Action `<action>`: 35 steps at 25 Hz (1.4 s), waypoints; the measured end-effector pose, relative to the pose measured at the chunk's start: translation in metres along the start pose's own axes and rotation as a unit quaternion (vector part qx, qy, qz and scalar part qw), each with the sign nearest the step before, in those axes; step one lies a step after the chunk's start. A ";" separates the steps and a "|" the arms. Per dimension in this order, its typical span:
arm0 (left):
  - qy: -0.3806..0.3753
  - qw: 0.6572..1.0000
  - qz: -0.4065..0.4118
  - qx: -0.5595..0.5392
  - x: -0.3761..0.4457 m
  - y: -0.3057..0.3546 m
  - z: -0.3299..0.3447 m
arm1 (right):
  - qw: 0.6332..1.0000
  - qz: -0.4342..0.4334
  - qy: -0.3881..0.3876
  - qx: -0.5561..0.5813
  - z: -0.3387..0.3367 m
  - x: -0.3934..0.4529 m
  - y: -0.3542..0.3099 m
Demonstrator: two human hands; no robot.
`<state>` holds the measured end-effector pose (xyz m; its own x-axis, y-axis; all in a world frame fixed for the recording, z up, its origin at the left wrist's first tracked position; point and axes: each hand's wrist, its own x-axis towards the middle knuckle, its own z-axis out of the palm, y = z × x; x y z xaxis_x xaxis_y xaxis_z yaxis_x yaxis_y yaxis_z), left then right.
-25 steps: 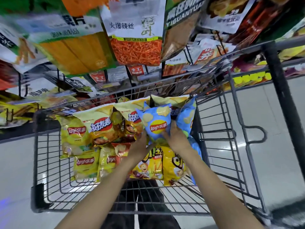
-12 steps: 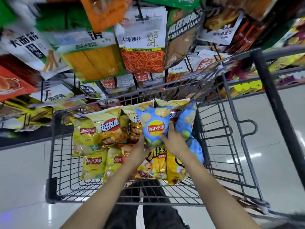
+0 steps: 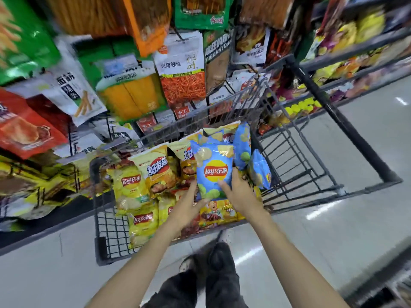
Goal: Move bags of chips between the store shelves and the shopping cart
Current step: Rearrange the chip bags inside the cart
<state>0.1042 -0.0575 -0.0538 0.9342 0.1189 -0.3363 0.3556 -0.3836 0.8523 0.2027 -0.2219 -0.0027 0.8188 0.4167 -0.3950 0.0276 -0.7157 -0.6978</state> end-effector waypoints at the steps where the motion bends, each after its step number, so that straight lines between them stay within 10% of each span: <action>1: -0.009 1.000 0.012 0.001 -0.008 0.004 -0.001 | 1.000 0.000 0.018 0.002 0.000 -0.013 -0.001; 16: -0.039 0.991 0.123 -0.035 -0.037 0.141 0.114 | 0.986 -0.011 0.164 0.012 -0.127 -0.153 0.070; 35: 0.174 0.978 -0.032 -0.108 -0.011 0.118 0.102 | 0.973 -0.081 -0.071 -0.205 -0.149 0.001 0.129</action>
<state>0.1332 -0.1972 0.0101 0.8498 0.4546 -0.2668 0.3754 -0.1668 0.9117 0.2929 -0.3974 -0.0046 0.6975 0.5952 -0.3991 0.3997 -0.7854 -0.4727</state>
